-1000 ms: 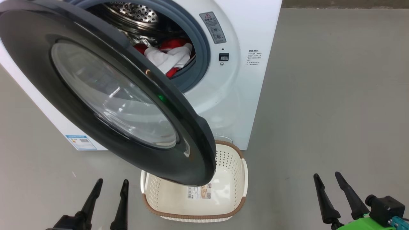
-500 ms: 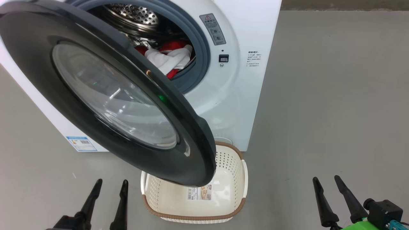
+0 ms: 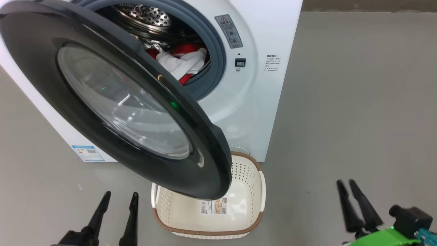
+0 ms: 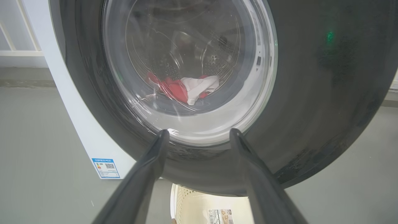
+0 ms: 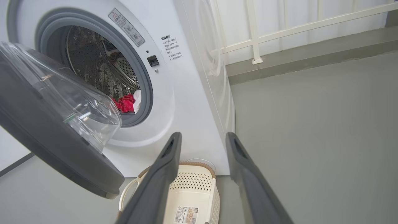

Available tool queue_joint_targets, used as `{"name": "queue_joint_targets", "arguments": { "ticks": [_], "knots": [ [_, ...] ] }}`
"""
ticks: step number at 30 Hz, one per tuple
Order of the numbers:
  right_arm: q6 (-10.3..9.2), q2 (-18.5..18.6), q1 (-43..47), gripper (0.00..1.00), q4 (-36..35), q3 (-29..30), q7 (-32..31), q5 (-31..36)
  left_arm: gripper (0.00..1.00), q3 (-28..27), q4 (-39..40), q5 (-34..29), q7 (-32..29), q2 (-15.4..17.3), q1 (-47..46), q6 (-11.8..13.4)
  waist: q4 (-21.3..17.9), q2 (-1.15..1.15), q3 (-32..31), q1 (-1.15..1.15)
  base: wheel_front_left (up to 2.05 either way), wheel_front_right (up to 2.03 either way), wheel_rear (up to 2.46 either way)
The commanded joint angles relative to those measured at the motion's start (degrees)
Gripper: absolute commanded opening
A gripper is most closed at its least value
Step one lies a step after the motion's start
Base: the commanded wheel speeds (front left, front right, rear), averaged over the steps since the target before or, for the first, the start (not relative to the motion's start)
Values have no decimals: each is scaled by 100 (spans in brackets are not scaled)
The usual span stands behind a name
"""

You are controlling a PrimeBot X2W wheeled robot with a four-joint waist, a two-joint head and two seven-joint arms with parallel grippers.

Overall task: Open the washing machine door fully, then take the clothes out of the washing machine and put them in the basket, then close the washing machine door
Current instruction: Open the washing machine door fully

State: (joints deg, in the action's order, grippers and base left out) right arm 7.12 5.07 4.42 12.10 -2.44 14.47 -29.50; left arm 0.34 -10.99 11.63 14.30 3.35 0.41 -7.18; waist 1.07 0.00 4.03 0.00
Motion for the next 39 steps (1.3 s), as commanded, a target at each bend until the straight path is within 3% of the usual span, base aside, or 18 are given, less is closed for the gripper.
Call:
{"name": "queue_joint_targets", "arguments": {
  "ticks": [1,8,12,20,30,39],
  "knots": [
    [36,63,-320,0,-193,-178,52,-148,100,-183,167,-24,70,37,-20,-31,1,0,-2,0,0,0,0],
    [36,75,-899,0,-346,-478,52,-690,100,-148,279,11,70,5,24,-31,43,0,53,0,0,0,0],
    [36,188,-1422,0,-389,-927,52,-1219,100,-84,313,31,70,-9,39,-31,107,0,105,0,0,0,0],
    [36,672,-2313,0,-190,-2086,-1,-2849,100,69,323,106,70,-30,54,-31,356,0,205,0,0,0,0],
    [36,1415,-3117,0,-594,-3097,-1281,-5207,100,279,285,199,70,-43,-76,-31,667,0,466,0,0,0,0],
    [36,1770,-3383,0,-794,-3182,-2400,-6251,100,489,275,372,70,-46,-258,-31,968,0,706,0,0,0,0]
  ]
}}
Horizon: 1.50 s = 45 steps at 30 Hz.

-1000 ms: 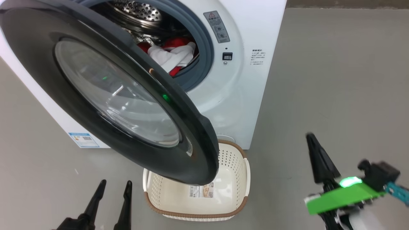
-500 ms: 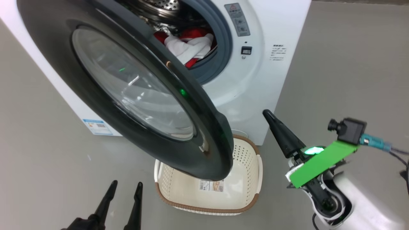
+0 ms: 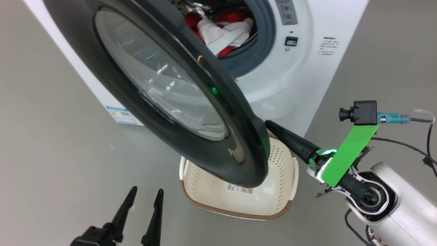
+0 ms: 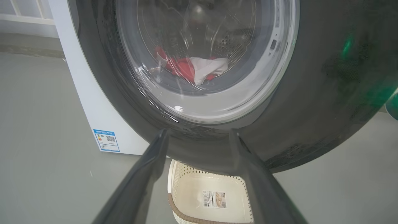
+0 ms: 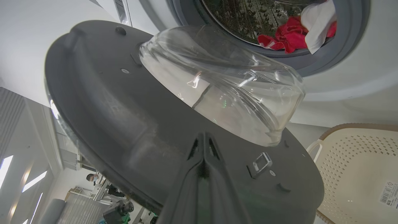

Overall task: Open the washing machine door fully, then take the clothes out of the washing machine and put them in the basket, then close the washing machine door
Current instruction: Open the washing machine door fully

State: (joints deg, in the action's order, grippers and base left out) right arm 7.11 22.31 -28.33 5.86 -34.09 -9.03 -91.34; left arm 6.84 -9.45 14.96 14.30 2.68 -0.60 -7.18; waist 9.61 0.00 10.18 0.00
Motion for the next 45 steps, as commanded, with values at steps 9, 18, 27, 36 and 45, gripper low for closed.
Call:
{"name": "queue_joint_targets", "arguments": {
  "ticks": [9,18,27,36,45],
  "knots": [
    [37,33,-69,0,-152,43,-656,-287,100,-128,120,158,70,21,-203,-31,392,0,71,0,0,0,0],
    [37,-85,261,0,-293,0,-869,-250,100,-115,122,164,70,21,-111,-31,622,0,-78,0,0,0,0],
    [37,-269,593,0,-476,-80,-1032,-184,100,-97,113,133,70,21,-29,-31,975,0,-225,0,0,0,0],
    [37,-513,781,0,-570,-177,-1196,-133,100,-91,57,114,70,20,51,-31,1352,0,-348,0,0,0,0],
    [37,-788,831,0,-551,-286,-1355,-78,100,-228,-3,62,70,20,60,14,1646,0,-421,0,0,0,0]
  ]
}}
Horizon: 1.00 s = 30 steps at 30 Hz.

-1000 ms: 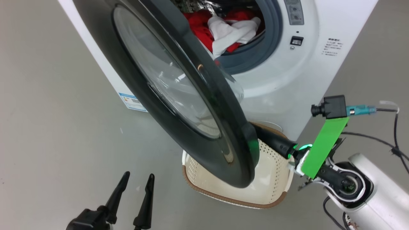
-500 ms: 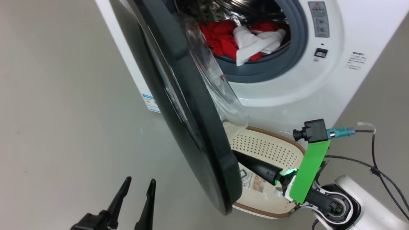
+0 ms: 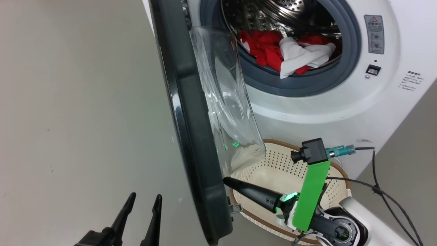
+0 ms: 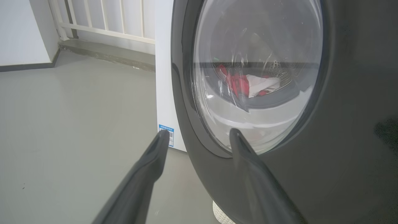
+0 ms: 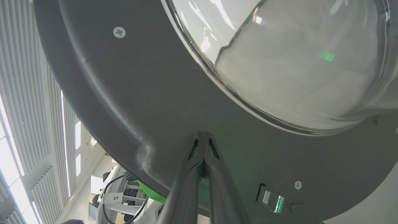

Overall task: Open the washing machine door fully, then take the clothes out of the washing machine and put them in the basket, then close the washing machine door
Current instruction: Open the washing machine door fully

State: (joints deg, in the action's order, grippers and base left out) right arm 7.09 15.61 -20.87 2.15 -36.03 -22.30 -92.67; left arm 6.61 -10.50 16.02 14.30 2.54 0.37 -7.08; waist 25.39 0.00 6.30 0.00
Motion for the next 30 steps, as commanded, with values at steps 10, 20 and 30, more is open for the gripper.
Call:
{"name": "queue_joint_targets", "arguments": {
  "ticks": [10,20,30],
  "knots": [
    [40,-381,82,0,-92,-138,-118,126,100,-273,25,-55,70,34,18,52,369,0,-119,0,0,0,0],
    [40,-584,28,0,-5,-170,-164,188,100,-368,52,-51,70,34,67,87,408,0,-140,0,0,0,0],
    [40,-650,52,0,9,-128,-62,322,100,-425,54,-71,70,33,114,92,379,0,-225,0,0,0,0]
  ]
}}
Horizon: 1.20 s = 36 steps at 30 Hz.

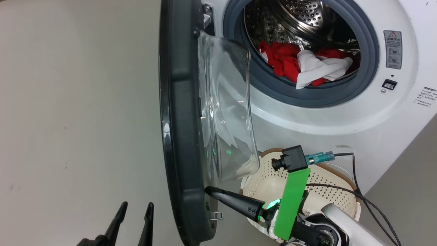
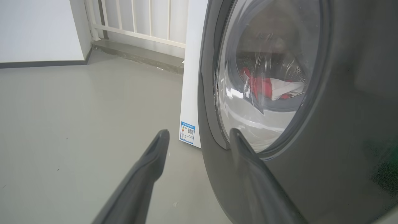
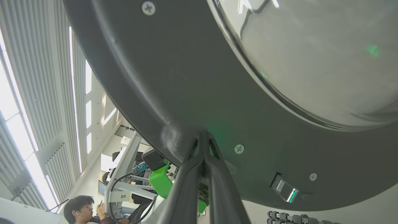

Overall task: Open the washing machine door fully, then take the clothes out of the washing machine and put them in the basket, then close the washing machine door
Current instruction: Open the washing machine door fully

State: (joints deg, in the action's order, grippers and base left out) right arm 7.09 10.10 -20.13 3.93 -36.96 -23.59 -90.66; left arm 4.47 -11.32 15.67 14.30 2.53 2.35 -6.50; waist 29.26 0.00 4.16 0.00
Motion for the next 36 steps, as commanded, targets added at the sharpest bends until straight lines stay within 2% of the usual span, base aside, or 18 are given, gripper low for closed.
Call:
{"name": "queue_joint_targets", "arguments": {
  "ticks": [1,2,4,5,6,7,8,25,36],
  "knots": [
    [40,-80,-8,0,-160,-32,108,160,100,-212,131,-38,70,35,-88,30,-14,0,-21,0,0,0,0],
    [40,-59,8,0,-148,-28,152,193,100,-211,123,-41,70,35,-91,25,-21,0,-31,0,0,0,0],
    [40,-12,41,31,-111,-26,239,250,100,-214,110,-69,70,35,-94,13,-61,0,-51,0,0,0,0],
    [40,20,53,40,-86,-27,288,286,100,-224,106,-82,70,35,-97,8,-87,0,-60,0,0,0,0],
    [40,52,65,61,-61,-32,339,323,100,-237,100,-91,70,35,-98,3,-114,0,-68,0,0,0,0],
    [40,88,79,87,-37,-41,389,359,100,-253,92,-99,70,35,-99,-3,-142,0,-76,0,0,0,0],
    [40,131,93,100,-2,-52,449,405,100,-272,84,-104,70,35,-101,-8,-174,0,-86,0,0,0,0],
    [40,802,273,100,927,-540,2037,1154,100,-486,-45,-164,70,35,-92,-80,-638,0,-200,0,0,0,0],
    [40,1058,186,100,1818,-824,3730,2120,100,-605,-81,-166,70,35,-13,-90,-751,0,-296,0,0,0,0]
  ]
}}
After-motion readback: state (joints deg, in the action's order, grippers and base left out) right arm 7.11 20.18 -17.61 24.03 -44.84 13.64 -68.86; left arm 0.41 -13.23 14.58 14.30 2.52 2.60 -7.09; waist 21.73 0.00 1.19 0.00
